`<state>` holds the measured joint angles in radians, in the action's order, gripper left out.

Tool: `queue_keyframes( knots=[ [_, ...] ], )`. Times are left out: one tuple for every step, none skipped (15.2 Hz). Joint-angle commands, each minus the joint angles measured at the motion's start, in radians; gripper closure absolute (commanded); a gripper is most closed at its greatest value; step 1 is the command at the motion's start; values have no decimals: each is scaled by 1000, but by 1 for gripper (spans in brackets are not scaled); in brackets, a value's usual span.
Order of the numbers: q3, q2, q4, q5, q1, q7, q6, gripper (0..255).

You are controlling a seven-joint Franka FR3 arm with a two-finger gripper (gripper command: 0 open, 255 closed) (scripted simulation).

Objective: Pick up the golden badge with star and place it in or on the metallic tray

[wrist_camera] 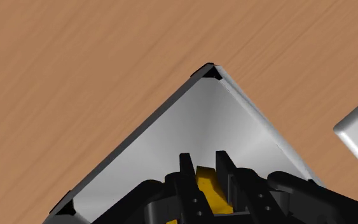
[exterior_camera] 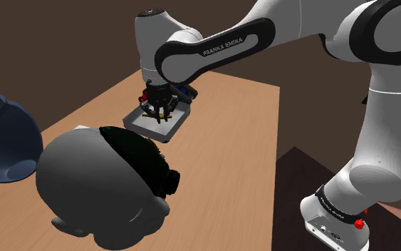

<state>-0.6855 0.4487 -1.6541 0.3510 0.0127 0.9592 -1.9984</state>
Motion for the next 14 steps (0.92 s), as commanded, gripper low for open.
queue_keyframes(
  knots=[
    [0,0,-1,0,0,0,-1,255],
    [0,0,-1,0,0,0,-1,255],
    [0,0,-1,0,0,0,-1,0],
    [0,0,-1,0,0,0,-1,0],
    [0,0,-1,0,0,0,-1,0],
    [0,0,-1,0,0,0,-1,0],
    [0,0,-1,0,0,0,-1,0],
    [0,0,-1,0,0,0,-1,0],
    [-6,-12,18,-10,2,-6,27,0],
    [-10,-23,37,-19,2,-12,55,0],
    [-15,-32,59,-27,2,-18,83,0],
    [-18,-38,77,-33,1,-22,106,0],
    [-18,-38,77,-33,1,-22,106,0],
    [-18,-38,77,-33,2,-22,106,0]
  ],
)
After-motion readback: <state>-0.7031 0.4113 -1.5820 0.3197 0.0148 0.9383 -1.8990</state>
